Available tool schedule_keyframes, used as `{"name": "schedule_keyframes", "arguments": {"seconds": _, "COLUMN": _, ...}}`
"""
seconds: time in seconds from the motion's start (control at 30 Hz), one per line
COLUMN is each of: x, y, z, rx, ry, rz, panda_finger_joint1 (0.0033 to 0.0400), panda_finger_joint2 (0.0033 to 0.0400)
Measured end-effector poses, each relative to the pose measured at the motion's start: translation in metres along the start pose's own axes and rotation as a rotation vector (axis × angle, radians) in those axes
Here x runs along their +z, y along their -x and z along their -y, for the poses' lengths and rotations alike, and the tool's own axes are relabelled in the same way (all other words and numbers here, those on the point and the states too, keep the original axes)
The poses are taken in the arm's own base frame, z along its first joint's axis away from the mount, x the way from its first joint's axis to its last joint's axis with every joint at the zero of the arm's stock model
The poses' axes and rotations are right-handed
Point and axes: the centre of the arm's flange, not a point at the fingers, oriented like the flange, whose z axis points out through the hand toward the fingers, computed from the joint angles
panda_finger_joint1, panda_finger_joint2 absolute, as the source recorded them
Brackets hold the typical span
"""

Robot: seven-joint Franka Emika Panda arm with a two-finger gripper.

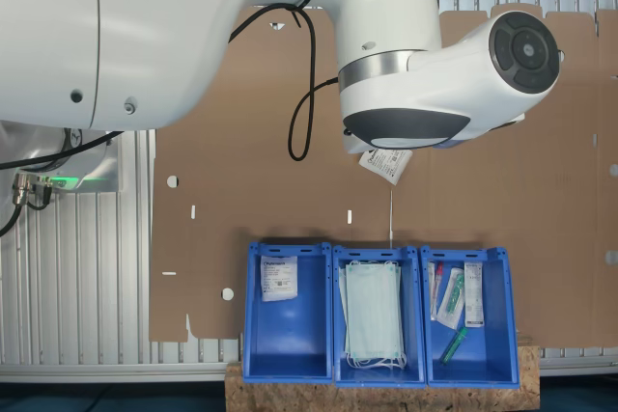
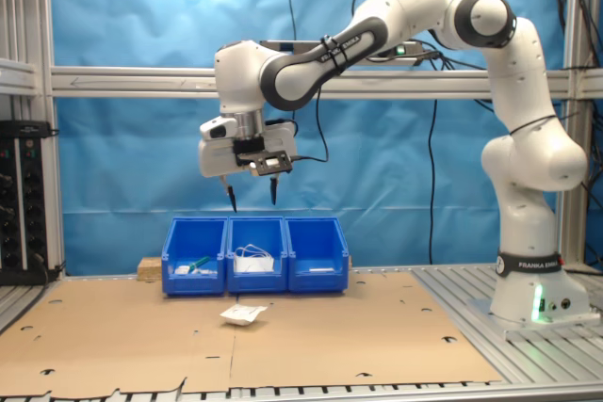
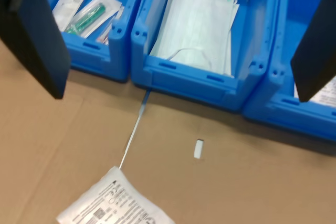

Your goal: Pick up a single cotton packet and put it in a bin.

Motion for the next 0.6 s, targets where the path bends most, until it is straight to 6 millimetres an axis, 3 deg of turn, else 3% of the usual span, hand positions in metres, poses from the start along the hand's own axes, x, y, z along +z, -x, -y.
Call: {"name": "schedule_keyframes", "arguments": {"seconds": 0.6, "x": 0.062, "y": -0.036, "z": -0.012, "rx": -0.034, "ry": 0.049, "rz": -0.011, "panda_finger_joint1": 0.0400, "panda_finger_joint2": 0.0400}}
